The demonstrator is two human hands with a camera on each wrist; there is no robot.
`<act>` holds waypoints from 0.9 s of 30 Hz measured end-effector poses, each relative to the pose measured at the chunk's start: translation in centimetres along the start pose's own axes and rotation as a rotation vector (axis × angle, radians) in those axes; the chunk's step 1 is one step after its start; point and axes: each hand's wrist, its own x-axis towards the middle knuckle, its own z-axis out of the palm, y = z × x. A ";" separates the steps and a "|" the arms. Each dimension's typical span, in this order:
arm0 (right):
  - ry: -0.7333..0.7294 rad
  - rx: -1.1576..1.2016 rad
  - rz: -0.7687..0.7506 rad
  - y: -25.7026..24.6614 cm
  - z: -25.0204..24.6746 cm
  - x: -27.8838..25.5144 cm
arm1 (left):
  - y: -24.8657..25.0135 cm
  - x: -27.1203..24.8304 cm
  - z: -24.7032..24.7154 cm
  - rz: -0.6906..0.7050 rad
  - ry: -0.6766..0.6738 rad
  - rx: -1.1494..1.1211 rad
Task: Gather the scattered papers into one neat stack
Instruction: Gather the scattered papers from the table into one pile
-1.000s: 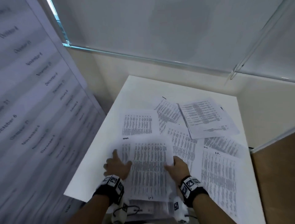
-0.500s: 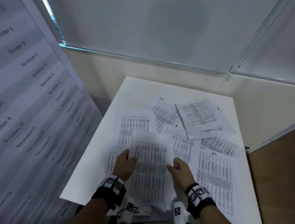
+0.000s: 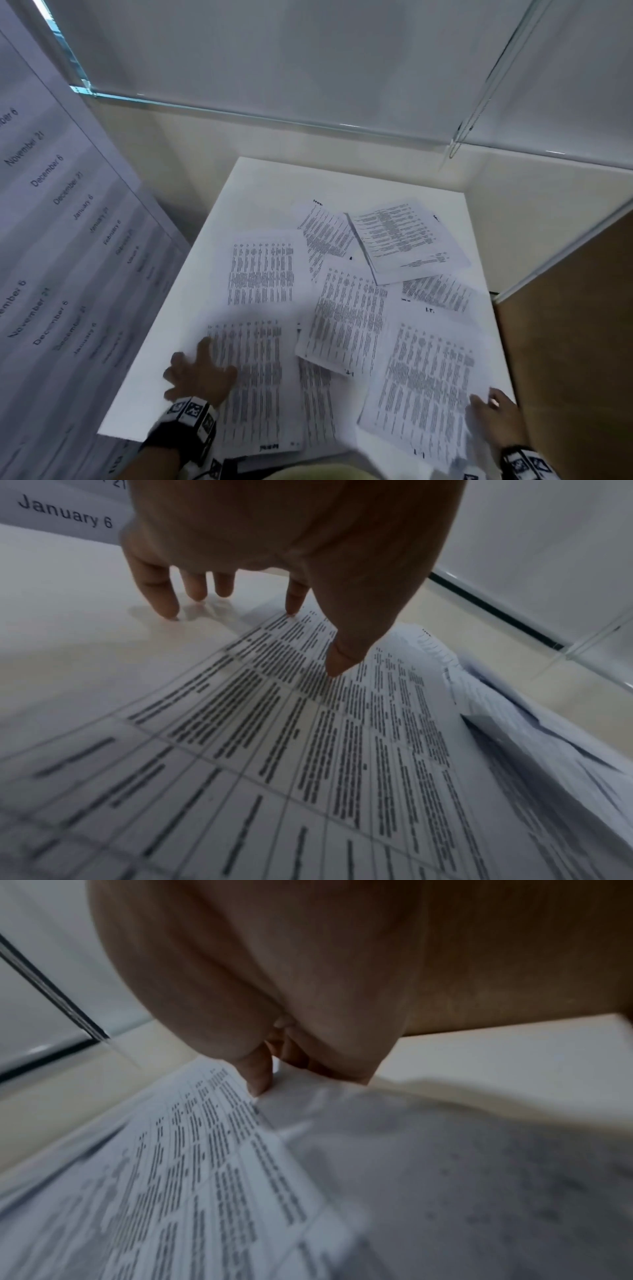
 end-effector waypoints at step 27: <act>-0.549 -0.110 -0.645 -14.4 9.9 -11.0 | 0.1 -0.7 -6.7 0.245 -0.089 -0.596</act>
